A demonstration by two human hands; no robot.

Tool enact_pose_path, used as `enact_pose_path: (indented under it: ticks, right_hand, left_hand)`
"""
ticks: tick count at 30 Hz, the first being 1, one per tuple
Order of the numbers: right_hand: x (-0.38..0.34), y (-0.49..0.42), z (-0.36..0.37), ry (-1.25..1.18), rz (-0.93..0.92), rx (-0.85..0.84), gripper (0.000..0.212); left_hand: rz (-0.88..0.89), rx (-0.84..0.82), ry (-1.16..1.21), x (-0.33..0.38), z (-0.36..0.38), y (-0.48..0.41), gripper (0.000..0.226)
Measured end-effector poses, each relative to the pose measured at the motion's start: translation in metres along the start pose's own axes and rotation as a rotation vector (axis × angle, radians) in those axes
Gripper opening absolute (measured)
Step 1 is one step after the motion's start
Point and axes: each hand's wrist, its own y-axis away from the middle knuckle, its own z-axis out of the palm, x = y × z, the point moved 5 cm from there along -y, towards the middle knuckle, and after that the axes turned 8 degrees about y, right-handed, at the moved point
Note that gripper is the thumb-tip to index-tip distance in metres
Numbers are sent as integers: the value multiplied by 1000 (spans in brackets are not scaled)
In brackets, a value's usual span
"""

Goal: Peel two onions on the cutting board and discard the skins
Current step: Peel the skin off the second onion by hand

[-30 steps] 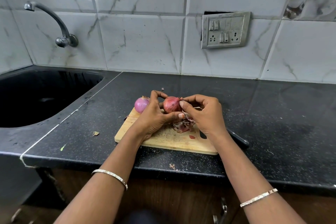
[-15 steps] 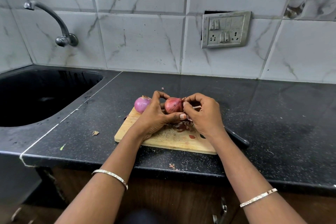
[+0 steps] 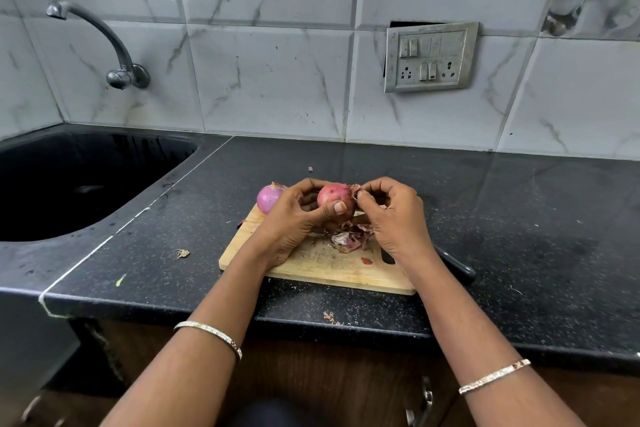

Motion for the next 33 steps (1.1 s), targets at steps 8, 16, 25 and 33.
enact_pose_path:
  ticks: [8,16,25,33]
  right_hand:
    - [3,-1,-1,-20,51,26,7]
    - [9,-1,-5,-31,108,69,9]
    - [-11,5,-1,46,-109,-26,13]
    - [-14,6,-5,114,-199,66,8]
  left_hand:
    - [-6,-15,23,0,0,-2,52]
    - [-32,-26,127,0,0,-1,58]
    - [-26,-9,164,0,2,1,51]
    - [-35,-10,133,1,1,2,56]
